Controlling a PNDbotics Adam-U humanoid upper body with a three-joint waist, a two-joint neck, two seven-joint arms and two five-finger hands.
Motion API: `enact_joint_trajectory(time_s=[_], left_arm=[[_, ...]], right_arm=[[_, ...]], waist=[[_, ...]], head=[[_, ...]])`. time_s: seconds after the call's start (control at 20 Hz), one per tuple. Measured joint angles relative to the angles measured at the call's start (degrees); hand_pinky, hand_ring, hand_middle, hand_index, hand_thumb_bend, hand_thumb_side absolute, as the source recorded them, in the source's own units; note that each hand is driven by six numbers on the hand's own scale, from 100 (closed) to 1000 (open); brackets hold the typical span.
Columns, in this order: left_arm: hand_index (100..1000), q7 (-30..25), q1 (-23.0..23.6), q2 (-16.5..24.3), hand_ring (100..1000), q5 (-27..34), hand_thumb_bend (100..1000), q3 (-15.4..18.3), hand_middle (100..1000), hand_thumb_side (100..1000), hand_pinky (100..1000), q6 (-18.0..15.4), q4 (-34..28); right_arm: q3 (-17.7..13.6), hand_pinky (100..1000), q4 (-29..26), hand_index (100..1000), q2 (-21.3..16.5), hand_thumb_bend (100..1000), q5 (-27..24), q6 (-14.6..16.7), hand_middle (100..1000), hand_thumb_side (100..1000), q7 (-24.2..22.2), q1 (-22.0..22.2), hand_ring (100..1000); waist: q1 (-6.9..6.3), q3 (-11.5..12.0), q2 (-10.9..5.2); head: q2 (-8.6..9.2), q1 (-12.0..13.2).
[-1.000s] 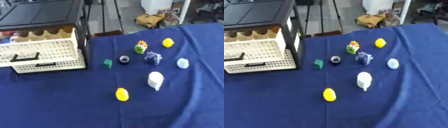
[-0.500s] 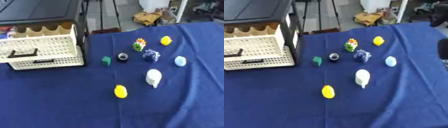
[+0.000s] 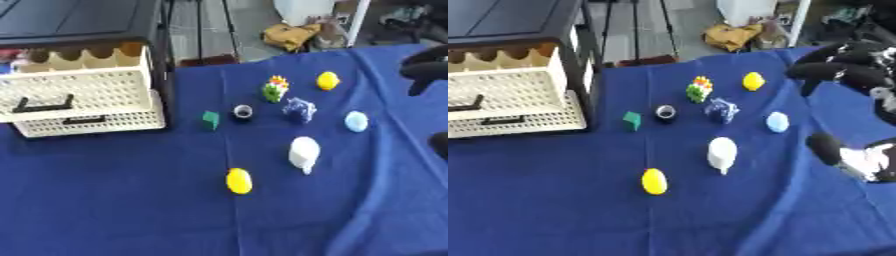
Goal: Pick up objects from table and place into drawer.
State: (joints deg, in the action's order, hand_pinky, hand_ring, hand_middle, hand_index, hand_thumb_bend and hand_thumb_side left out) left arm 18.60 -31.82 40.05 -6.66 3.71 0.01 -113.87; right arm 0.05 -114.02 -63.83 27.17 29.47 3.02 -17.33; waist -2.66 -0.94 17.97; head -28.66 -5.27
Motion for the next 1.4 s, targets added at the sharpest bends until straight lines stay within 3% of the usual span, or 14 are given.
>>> enact_joint_trajectory(time_s=[0.25,0.5,0.7,0.8,0.9,1.15,1.4], left_arm=[[971,0.8,-0.6,-3.3,841,2.4,100,0.0,756,987,738,-0.9,0.0],[962,0.4,-1.1,-6.4,832,3.8,100,-0.4,747,1000,729,-0.7,0.0],[958,-0.6,-1.5,-8.3,829,4.4,100,-0.8,745,1000,725,-0.2,0.0],[956,-1.1,-1.5,-8.8,826,4.5,100,-1.1,744,1000,720,-0.1,0.0],[950,-1.5,-1.6,-9.0,825,4.6,100,-1.3,743,1000,718,0.1,0.0],[945,-3.0,-1.8,-9.4,821,4.6,100,-2.0,738,1000,713,0.4,0.0],[940,-3.8,-2.0,-9.8,819,4.5,100,-2.2,734,1000,709,0.7,0.0]], right_arm=[[2.1,712,0.0,905,-2.2,313,0.0,0.8,591,944,-6.3,-1.4,791],[3.9,707,0.0,904,-3.2,304,-0.1,-0.4,578,928,-11.0,-3.3,790],[5.2,697,0.0,895,-3.2,323,-0.1,-2.9,505,947,-13.3,-6.0,784],[6.0,655,0.0,880,-3.2,341,-0.1,-4.6,369,988,-14.5,-7.2,740],[7.0,590,0.0,889,-3.2,353,0.2,-6.3,341,994,-16.1,-8.4,665],[9.2,512,0.0,893,-3.0,367,1.1,-9.6,368,988,-20.0,-10.9,570],[10.8,515,0.0,916,-2.0,370,0.9,-12.3,414,978,-24.7,-12.4,593]], waist=[[0.62,0.7,-0.01],[1.03,1.1,-0.01],[1.17,1.4,0.03],[1.32,1.7,0.06],[1.35,1.8,0.15],[1.4,2.1,0.46],[1.63,2.1,0.59]], head=[[-0.02,-1.4],[-0.24,-2.5],[-0.42,-3.2],[-0.43,-3.5],[-0.43,-3.8],[-0.43,-4.4],[-0.41,-4.5]])
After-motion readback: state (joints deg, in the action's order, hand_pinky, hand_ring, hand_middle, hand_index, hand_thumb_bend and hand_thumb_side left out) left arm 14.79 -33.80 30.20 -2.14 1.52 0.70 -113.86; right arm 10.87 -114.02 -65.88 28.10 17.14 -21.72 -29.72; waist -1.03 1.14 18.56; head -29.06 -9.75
